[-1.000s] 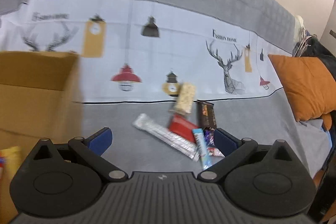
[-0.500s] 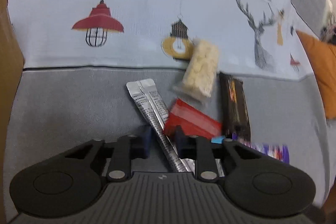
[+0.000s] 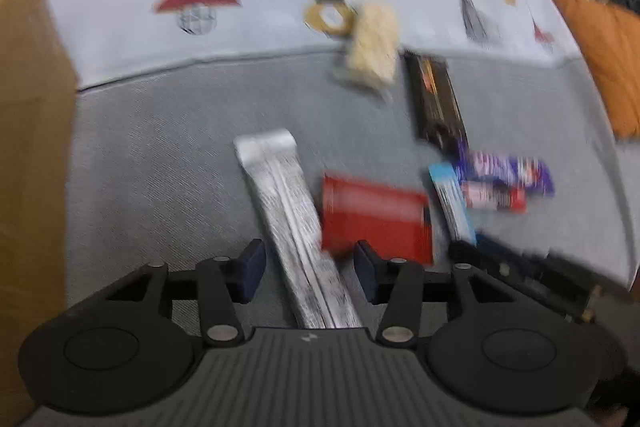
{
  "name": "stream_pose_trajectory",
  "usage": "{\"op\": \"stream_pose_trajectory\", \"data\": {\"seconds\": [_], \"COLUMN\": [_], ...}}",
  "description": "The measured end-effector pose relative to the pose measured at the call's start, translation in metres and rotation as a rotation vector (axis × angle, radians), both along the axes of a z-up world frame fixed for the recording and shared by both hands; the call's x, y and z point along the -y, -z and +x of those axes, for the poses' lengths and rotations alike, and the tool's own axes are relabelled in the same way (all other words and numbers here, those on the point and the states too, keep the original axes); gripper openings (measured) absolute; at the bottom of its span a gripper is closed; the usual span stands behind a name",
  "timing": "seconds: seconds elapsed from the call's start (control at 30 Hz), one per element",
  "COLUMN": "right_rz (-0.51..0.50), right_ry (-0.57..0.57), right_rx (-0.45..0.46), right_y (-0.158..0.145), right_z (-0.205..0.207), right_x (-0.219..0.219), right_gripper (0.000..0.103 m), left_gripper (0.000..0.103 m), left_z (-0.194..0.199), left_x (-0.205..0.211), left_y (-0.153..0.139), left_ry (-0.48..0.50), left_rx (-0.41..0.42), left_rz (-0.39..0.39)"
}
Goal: Organize snacks
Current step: 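Grasp the silver bar with the left tool while the right grasps the blue bar, then carry both bars over the box and open both tools to release them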
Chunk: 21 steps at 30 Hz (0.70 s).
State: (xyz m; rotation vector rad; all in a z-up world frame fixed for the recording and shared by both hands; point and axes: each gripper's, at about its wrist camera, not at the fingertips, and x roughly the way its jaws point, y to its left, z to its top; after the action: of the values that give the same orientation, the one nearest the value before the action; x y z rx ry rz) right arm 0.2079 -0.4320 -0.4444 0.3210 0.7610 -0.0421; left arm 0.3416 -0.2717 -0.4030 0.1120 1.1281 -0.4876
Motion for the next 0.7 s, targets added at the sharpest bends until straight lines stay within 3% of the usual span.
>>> {"op": "stream_pose_trajectory", "data": {"seconds": [0.13, 0.2, 0.37, 0.5, 0.57, 0.7], "right_rz": [-0.048, -0.070, -0.092, -0.123, -0.104, -0.071], "right_ry": [-0.034, -0.049, -0.029, -0.032, -0.014, 0.031], "right_rx": [0.025, 0.028, 0.021, 0.013, 0.014, 0.016], "right_y": [0.003, 0.003, 0.002, -0.001, -0.003, -0.008], "right_z": [-0.004, -0.004, -0.001, -0.002, -0.004, -0.012], "right_x": [-0.005, -0.007, -0.011, -0.013, -0.006, 0.008], "right_gripper": [0.020, 0.020, 0.018, 0.017, 0.016, 0.014], "left_gripper": [0.043, 0.030, 0.028, 0.023, 0.022, 0.022], "left_z": [-0.015, -0.017, -0.029, -0.026, -0.027, -0.042], "left_x": [0.013, 0.010, 0.011, 0.023, 0.025, 0.024], "left_y": [0.001, 0.000, 0.004, -0.002, -0.010, -0.038], "left_ry": [0.095, 0.105, 0.138, 0.114, 0.106, 0.104], "left_rx": [0.095, 0.097, 0.160, 0.103, 0.079, 0.117], "left_rz": [0.097, 0.096, 0.122, 0.149, 0.138, 0.133]}}
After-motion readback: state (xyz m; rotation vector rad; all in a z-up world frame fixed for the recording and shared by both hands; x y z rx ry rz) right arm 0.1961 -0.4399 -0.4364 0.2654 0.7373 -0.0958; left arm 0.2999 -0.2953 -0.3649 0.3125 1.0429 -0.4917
